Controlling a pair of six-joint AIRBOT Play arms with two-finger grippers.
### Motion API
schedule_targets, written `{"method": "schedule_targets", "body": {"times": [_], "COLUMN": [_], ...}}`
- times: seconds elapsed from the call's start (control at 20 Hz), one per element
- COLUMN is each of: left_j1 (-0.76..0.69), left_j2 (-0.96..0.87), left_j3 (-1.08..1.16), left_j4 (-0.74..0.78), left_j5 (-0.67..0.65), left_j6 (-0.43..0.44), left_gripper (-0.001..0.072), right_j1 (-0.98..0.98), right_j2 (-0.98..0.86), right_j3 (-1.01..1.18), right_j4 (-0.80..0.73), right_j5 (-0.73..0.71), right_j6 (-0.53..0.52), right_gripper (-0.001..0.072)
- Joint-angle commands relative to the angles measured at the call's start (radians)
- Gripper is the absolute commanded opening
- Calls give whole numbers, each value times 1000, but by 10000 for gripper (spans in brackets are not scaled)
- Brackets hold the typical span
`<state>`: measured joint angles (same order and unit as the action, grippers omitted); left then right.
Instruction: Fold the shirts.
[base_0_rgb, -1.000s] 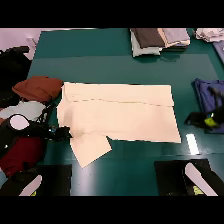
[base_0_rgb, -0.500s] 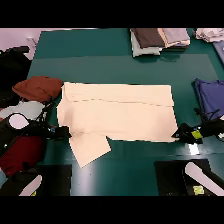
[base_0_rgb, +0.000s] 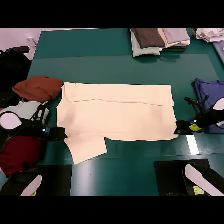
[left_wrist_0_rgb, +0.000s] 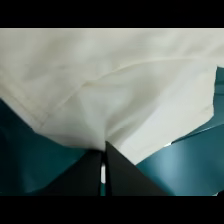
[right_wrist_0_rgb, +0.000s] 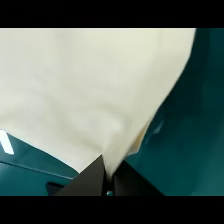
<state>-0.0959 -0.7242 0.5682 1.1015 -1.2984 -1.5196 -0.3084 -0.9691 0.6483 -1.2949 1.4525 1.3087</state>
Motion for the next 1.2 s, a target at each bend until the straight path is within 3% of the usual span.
{"method": "schedule_targets", "body": {"times": [0.0,0.1,0.25,0.45,0.65,0.85,1.0,1.05,1.1,1.15], "left_j1": [0,0,0,0,0,0,0,0,0,0], "left_j2": [113,126,87,-85,-376,-593,-653,-655,-654,-654], "left_j3": [20,54,141,269,441,565,584,584,587,593], "left_j4": [13,14,38,123,156,153,145,145,145,145], "left_j5": [-168,-213,-95,106,267,310,314,316,318,316], "left_j6": [-29,-28,-5,64,101,115,114,114,114,110], "left_gripper": [20,21,21,21,24,24,26,28,228,468], "right_j1": [51,51,51,51,51,51,51,51,51,50], "right_j2": [131,193,185,6,-224,-403,-481,-498,-509,-516], "right_j3": [51,84,167,314,473,605,659,673,686,697], "right_j4": [-167,-200,-189,-177,-27,101,126,126,126,126], "right_j5": [98,94,32,-21,-100,-126,-136,-145,-156,-171], "right_j6": [38,53,55,56,56,56,56,55,55,51], "right_gripper": [19,18,18,18,18,18,23,127,316,398]}}
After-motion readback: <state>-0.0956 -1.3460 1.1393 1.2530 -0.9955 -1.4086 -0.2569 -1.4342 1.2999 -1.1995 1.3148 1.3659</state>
